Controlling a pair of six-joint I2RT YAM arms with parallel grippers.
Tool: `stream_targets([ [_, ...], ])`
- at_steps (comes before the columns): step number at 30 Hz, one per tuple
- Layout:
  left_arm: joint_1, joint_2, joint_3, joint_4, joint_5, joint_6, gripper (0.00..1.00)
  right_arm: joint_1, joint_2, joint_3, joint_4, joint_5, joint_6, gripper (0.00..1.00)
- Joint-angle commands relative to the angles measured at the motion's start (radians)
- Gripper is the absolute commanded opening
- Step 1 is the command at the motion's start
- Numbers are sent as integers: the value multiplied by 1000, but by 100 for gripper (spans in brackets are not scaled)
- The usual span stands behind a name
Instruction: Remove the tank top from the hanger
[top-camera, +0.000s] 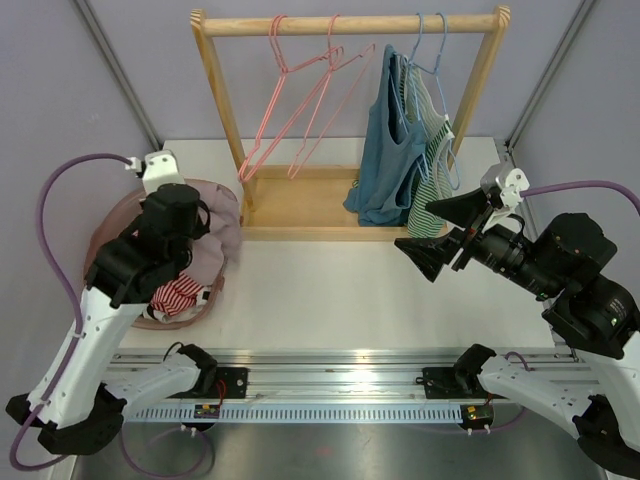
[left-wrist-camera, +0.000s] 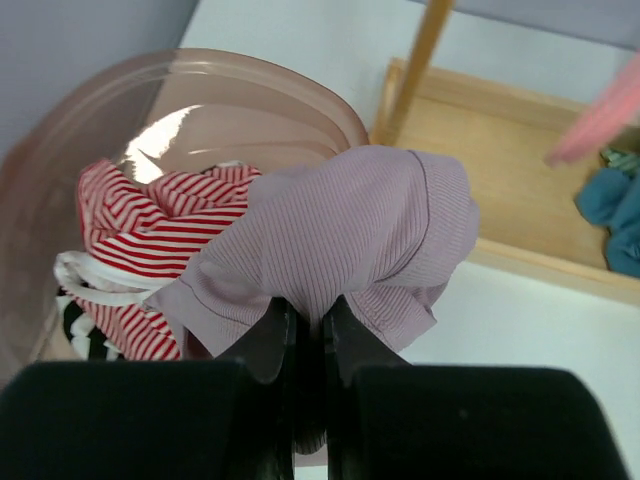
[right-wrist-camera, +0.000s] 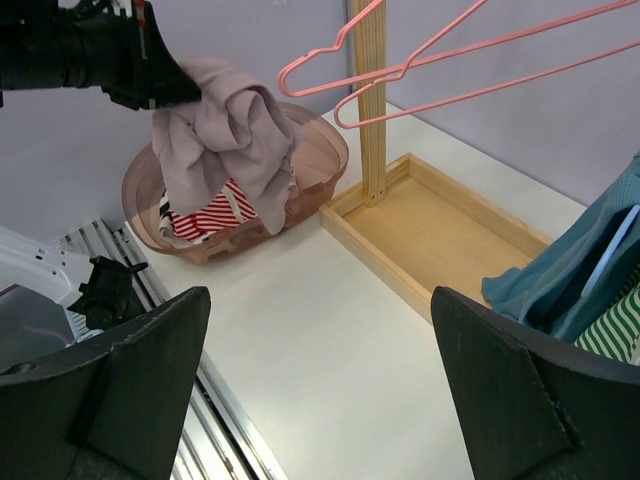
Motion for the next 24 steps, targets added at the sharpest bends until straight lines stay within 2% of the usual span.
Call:
stream_targets([
  [1, 109, 1, 88, 55, -19, 84, 0, 8, 4, 0, 45, 15, -17, 99],
  [5, 341, 53, 130, 98, 98, 110, 0, 8, 4, 0, 46, 12, -20, 99],
  [7, 417, 72, 130, 146, 143, 121, 0, 8, 4, 3, 43, 13, -20, 99],
  [8, 495, 84, 133, 155, 192, 118, 0, 8, 1, 3, 43, 15, -20, 99],
  [10, 567, 133, 143, 172, 270, 115, 0, 8, -2, 3, 43, 22, -14, 99],
  [12, 645, 198, 145, 195, 414, 118, 1, 8, 1, 1, 45, 41, -7, 99],
  [13, 664, 221, 145, 198, 459, 121, 6, 8, 2, 1, 43, 50, 3, 99],
  [14, 689, 251, 151, 196, 526, 122, 18, 8, 10, 1, 40, 64, 9, 99],
  [15, 699, 299, 153, 190, 555, 122, 39, 8, 13, 3, 40, 94, 15, 99],
  [19, 758, 353, 133, 167, 645, 107, 82, 6, 53, 14, 26, 220, 56, 99],
  [21, 761, 330, 110, 184, 662, 107, 88, 8, 77, 35, 6, 365, 94, 99],
  [23, 762, 281, 105, 189, 671, 110, 99, 8, 124, 55, -23, 505, 108, 100],
  [24, 762, 262, 101, 187, 675, 115, 99, 6, 143, 76, -30, 545, 121, 99],
])
